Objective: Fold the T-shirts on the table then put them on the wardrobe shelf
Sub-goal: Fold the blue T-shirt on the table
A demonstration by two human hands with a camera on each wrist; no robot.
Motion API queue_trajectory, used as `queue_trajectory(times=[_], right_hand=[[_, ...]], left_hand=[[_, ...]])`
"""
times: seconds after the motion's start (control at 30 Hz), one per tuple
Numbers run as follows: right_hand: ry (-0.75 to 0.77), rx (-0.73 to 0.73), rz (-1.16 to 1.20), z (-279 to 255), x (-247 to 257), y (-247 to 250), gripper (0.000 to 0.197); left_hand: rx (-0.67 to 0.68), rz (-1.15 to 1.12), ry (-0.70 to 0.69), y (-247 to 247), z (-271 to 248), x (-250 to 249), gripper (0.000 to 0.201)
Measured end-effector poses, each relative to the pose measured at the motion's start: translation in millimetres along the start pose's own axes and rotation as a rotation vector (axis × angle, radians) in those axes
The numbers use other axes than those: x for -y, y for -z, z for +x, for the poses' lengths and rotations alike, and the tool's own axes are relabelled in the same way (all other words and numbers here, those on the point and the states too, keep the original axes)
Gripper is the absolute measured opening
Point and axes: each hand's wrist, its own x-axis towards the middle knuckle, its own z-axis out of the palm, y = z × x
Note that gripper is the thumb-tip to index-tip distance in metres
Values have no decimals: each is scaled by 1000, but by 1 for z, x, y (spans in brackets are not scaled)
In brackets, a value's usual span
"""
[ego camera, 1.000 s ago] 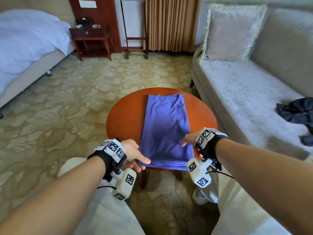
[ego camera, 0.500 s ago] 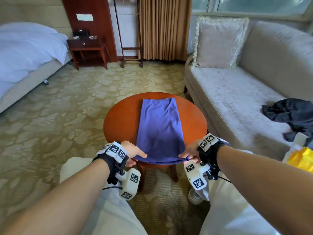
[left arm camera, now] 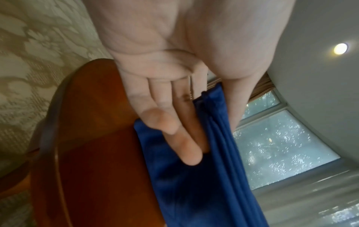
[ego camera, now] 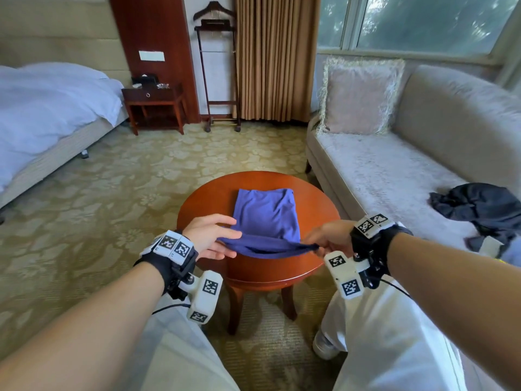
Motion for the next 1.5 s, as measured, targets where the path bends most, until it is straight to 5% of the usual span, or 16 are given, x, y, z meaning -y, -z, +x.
queue_trajectory(times=[0.23,0.37,0.6,0.8,1.03,1.13,1.27,1.4,1.5], right_hand=[[163,-85,513,-28,29,13,16],[332,-53,364,-30,36,18,28],[288,-376,312,-5,49,23,32],[171,-410,230,39,47,27,19],[198,-538,333,99,58,46,15],[191,-553,388,124,68,56,14],[135,-571,302,167,69,71,19],[104,-618,203,195,73,77,23],[50,-659,30,207,73,78,30]], left_hand=[[-13,-314,-92,5,6,-20,17],[-3,-481,-102,5,22,-33,17],[-80,-247,-79,4,59,-42,20],[-124,58,-64,17,104,-19,19],[-232,281,-200,22,157,-20,32],[-244,321,-156,23,190,-19,37],[-203,350,-63,22,228,-15,72],[-220,454,4,22,253,-14,57],[-247,504,53,21,260,-16,66]])
